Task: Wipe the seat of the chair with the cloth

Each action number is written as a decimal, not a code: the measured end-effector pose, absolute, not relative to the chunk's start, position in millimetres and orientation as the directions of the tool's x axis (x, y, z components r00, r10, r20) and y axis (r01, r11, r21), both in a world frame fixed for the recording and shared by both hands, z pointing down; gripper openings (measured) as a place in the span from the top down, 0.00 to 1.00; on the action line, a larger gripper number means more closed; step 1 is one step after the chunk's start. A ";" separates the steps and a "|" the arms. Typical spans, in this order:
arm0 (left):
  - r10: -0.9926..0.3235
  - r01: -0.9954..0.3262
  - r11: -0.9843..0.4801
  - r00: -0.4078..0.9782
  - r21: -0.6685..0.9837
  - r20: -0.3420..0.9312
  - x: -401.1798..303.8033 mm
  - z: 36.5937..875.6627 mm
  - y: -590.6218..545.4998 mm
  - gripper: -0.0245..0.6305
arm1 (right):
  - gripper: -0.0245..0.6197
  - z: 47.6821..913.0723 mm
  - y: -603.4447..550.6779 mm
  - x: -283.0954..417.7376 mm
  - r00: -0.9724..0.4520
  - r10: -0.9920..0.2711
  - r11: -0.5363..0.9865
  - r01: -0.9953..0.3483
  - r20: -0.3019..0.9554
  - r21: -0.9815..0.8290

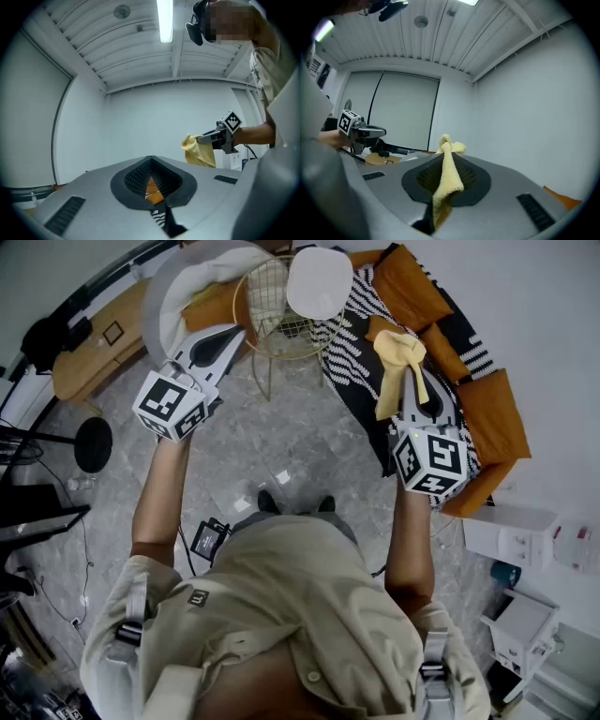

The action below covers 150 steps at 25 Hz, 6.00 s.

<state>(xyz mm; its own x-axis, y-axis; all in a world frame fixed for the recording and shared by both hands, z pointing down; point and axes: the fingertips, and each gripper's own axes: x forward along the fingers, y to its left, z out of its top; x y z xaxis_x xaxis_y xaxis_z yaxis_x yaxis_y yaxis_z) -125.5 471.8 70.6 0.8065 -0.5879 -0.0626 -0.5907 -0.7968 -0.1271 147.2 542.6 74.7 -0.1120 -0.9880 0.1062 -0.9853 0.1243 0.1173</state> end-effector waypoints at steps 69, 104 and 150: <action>-0.693 -0.692 -0.721 0.719 -0.030 0.055 -15.7 110.8 175.9 0.94 | 0.89 147.4 188.5 276.7 -0.209 -0.952 0.209 -0.978 0.224 -0.024; -0.485 -0.484 -0.871 0.874 0.084 0.012 -72.7 157.2 -13.5 0.94 | 0.89 178.7 60.9 195.8 0.015 -0.951 0.002 -0.998 0.309 0.056; -0.613 -0.666 -0.700 0.745 0.256 0.264 -67.9 303.6 -148.9 0.94 | 0.89 362.0 -188.6 218.8 -0.132 -0.848 0.147 -0.989 0.513 -0.012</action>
